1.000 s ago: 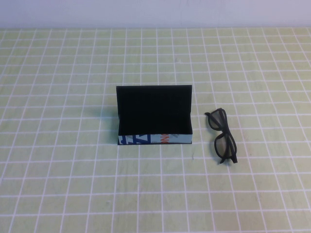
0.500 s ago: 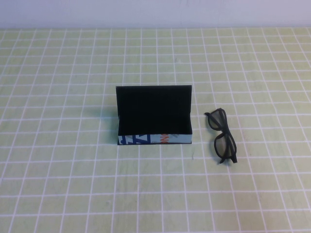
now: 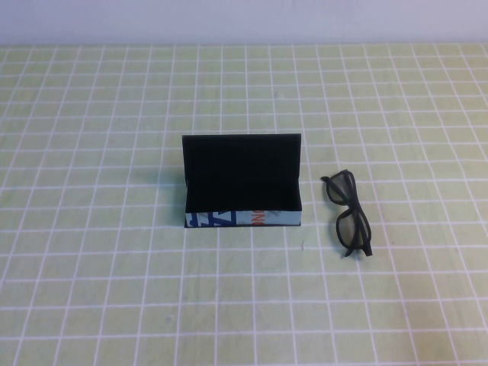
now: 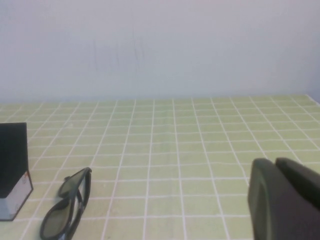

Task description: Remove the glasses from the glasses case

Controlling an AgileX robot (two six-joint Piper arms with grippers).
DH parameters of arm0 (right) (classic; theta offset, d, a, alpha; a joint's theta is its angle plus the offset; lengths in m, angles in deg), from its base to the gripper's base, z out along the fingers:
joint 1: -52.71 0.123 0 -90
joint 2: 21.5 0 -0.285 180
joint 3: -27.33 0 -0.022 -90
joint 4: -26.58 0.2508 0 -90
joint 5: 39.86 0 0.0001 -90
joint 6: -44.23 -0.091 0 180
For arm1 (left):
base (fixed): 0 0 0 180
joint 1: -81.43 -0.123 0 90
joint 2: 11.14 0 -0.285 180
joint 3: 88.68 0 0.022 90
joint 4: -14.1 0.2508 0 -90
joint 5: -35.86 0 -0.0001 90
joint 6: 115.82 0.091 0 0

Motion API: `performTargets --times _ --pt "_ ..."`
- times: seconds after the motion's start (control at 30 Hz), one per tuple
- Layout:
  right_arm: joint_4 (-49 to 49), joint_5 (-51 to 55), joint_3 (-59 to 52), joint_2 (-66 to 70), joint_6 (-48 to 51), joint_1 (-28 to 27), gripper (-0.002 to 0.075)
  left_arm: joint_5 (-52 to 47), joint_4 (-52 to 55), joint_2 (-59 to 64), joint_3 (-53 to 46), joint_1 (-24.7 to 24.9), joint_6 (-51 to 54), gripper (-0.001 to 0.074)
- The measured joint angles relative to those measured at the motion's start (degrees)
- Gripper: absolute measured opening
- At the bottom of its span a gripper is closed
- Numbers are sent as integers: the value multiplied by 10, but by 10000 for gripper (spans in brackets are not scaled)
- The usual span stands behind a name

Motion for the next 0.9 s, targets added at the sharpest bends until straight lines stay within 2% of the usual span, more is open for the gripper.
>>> performTargets --times 0.27,0.5,0.9 --pt "1 38 -1 -3 0 0 -18 0 -1 0 0 0 0 -4" --pt "3 152 -1 -3 0 0 -18 0 -1 0 0 0 0 -4" --pt "4 161 -1 -3 0 0 -18 0 -1 0 0 0 0 -4"
